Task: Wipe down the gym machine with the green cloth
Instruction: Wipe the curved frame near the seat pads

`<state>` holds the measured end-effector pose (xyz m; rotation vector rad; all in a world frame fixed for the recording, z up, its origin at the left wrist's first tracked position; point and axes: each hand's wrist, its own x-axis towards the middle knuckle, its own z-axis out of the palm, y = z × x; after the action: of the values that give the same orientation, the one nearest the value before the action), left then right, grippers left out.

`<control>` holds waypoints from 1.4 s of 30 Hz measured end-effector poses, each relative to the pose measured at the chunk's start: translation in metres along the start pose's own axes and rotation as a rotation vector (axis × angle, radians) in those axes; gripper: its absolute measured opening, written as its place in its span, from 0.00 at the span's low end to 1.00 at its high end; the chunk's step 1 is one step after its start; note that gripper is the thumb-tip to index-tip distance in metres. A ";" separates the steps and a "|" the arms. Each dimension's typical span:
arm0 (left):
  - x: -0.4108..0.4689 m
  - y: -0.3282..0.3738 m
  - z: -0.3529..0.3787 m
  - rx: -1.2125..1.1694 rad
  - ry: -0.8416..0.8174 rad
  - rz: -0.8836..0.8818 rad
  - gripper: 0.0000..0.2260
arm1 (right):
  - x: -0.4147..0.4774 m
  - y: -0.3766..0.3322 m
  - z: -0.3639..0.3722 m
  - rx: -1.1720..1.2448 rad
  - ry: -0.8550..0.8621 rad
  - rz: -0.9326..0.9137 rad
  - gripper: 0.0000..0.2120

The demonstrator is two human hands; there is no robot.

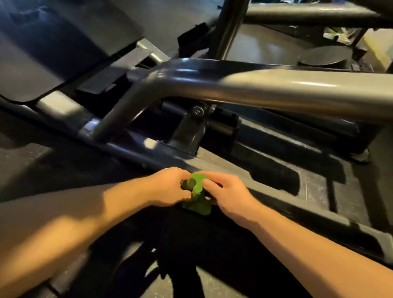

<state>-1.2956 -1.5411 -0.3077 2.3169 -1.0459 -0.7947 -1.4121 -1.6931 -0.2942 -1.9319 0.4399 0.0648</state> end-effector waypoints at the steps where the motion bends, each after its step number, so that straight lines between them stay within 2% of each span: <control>1: -0.006 0.000 -0.006 -0.007 0.017 -0.008 0.07 | 0.000 -0.006 0.000 0.001 -0.005 0.003 0.13; 4: -0.017 -0.007 -0.016 -0.008 0.098 -0.012 0.16 | 0.000 -0.021 0.003 0.101 -0.021 0.021 0.12; 7: -0.023 -0.011 -0.021 -0.052 0.149 -0.029 0.14 | 0.002 -0.026 0.004 0.175 -0.014 0.032 0.11; 10: -0.023 -0.005 -0.024 -0.102 0.169 -0.023 0.13 | 0.005 -0.033 0.002 0.372 -0.005 0.135 0.10; 12: -0.021 0.001 -0.027 -0.125 0.172 -0.018 0.12 | 0.005 -0.035 -0.002 0.407 0.008 0.175 0.09; 15: -0.018 0.008 -0.034 -0.150 0.178 -0.018 0.10 | 0.003 -0.035 -0.008 0.229 0.000 0.074 0.09; 18: -0.018 0.011 -0.043 -0.161 0.233 0.003 0.08 | 0.006 -0.039 -0.013 -0.090 0.076 0.047 0.13; 20: -0.018 0.009 -0.051 -0.153 0.256 0.011 0.06 | 0.011 -0.043 -0.014 -0.165 0.123 0.048 0.16; 22: -0.020 0.004 -0.059 -0.144 0.240 0.002 0.07 | 0.017 -0.048 -0.014 -0.182 0.146 0.051 0.16; 27: -0.028 -0.001 -0.074 -0.180 0.242 -0.060 0.07 | 0.030 -0.057 -0.013 -0.252 0.126 -0.050 0.05; 32: -0.043 -0.014 -0.082 -0.176 0.250 -0.128 0.12 | 0.037 -0.064 0.000 -0.337 0.086 -0.087 0.03; 36: -0.052 -0.020 -0.087 -0.240 0.272 -0.173 0.05 | 0.040 -0.074 0.009 -0.290 0.095 -0.091 0.03; 39: -0.053 -0.018 -0.093 -0.254 0.278 -0.170 0.05 | 0.041 -0.081 0.009 -0.283 0.093 -0.102 0.03; 42: -0.046 -0.009 -0.093 -0.200 0.227 -0.162 0.11 | 0.039 -0.085 0.001 -0.292 0.126 -0.060 0.03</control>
<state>-1.2534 -1.4836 -0.2321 2.2749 -0.6577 -0.6444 -1.3479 -1.6743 -0.2297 -2.2437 0.4762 -0.0339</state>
